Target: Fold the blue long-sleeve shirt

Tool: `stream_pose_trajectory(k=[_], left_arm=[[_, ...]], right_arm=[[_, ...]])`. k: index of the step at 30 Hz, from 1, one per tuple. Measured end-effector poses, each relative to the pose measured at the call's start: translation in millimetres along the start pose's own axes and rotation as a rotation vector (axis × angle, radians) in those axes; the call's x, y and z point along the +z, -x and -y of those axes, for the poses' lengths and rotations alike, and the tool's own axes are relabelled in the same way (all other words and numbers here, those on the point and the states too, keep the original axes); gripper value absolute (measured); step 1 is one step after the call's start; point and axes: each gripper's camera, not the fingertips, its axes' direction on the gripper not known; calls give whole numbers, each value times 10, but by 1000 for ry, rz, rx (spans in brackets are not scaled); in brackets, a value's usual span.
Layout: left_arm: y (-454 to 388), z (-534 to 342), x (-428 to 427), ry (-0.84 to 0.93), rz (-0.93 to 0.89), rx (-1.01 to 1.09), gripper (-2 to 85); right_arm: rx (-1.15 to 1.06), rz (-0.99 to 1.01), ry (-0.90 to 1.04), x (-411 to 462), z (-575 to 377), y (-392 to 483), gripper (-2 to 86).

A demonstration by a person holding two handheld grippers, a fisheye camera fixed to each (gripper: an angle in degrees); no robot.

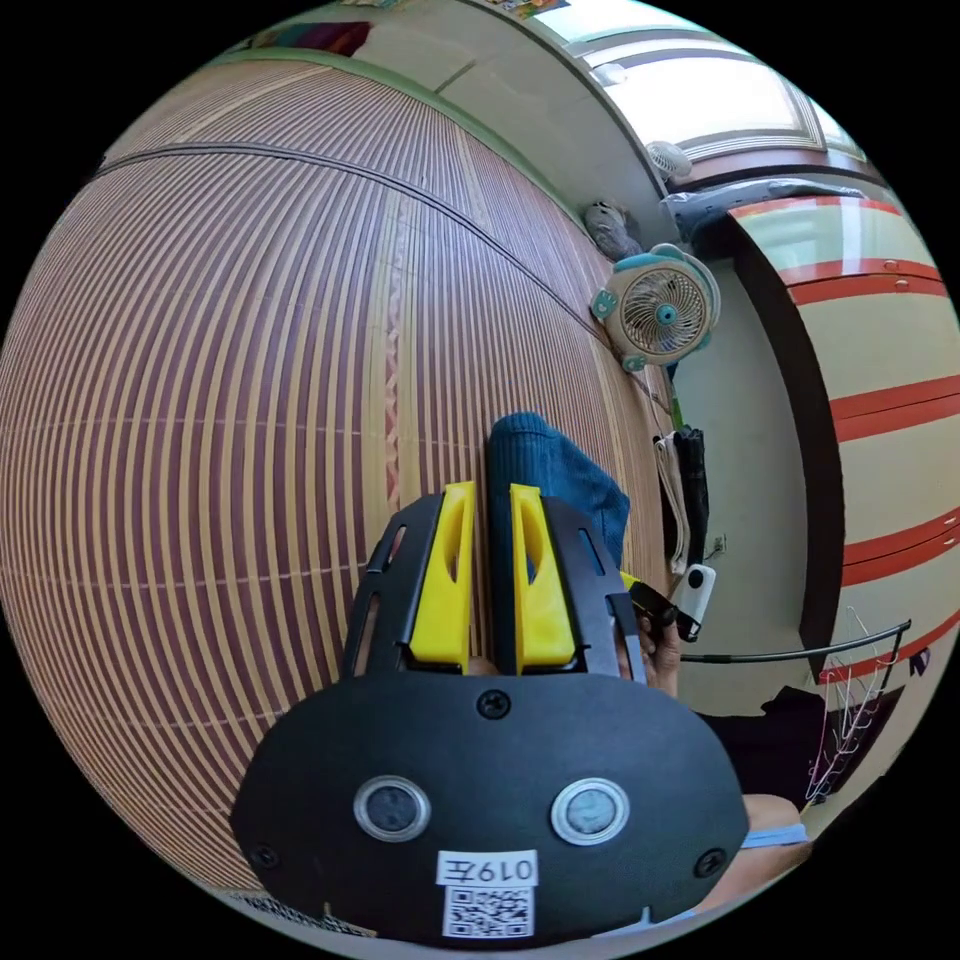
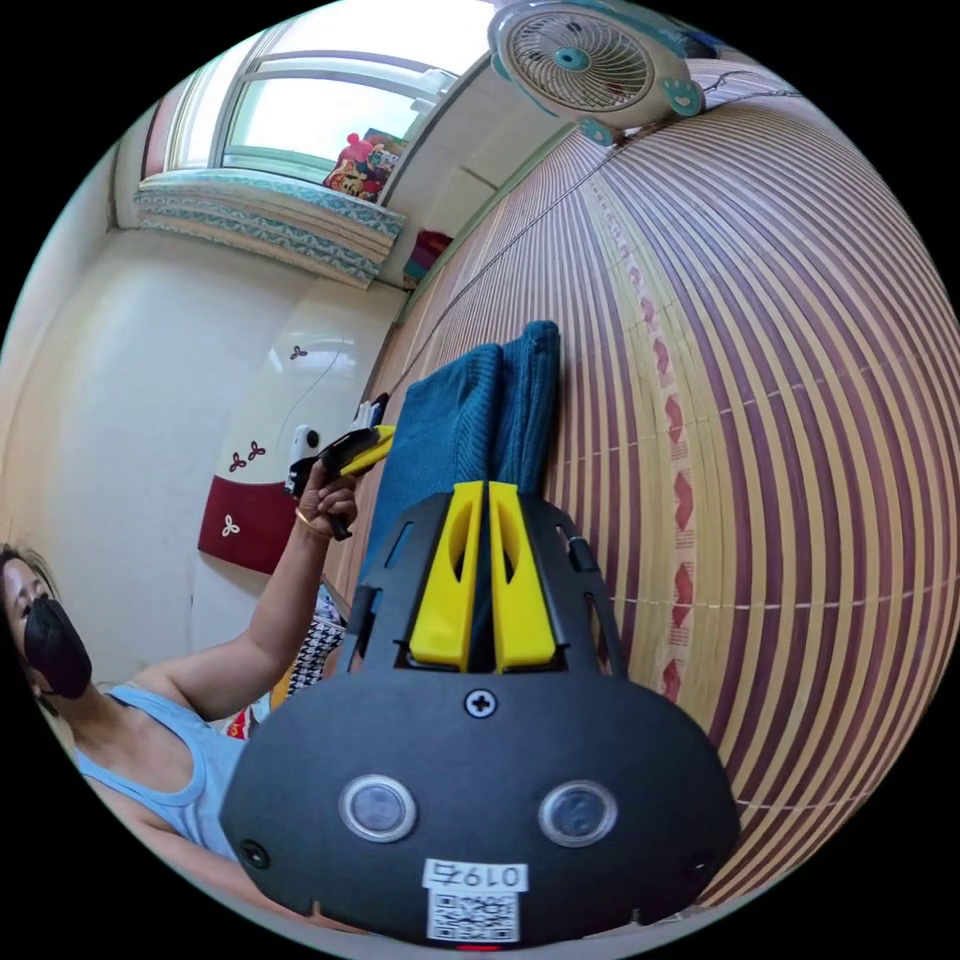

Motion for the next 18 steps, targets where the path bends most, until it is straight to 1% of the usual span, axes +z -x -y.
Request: stream_pose_trajectory(k=[2,6,11,15,18], left_arm=[[31,127,19,8,-23,-8,68],[131,340,65,22,-156,-31,98],[78,535,169,73,-140,-13,97],[10,703,253,91,-132,-11,57],[-3,795,271,86,-83,-14,34]], right_arm=[[-3,0,-4,-18,-20,-20,-3],[-1,16,-4,-27,-44,-83,-4],[-8,17,-2,-44,-55,-122,-5],[-6,23,-3,-66,-60,-167,-6],[5,8,-15,-91,-62,-190,-6]])
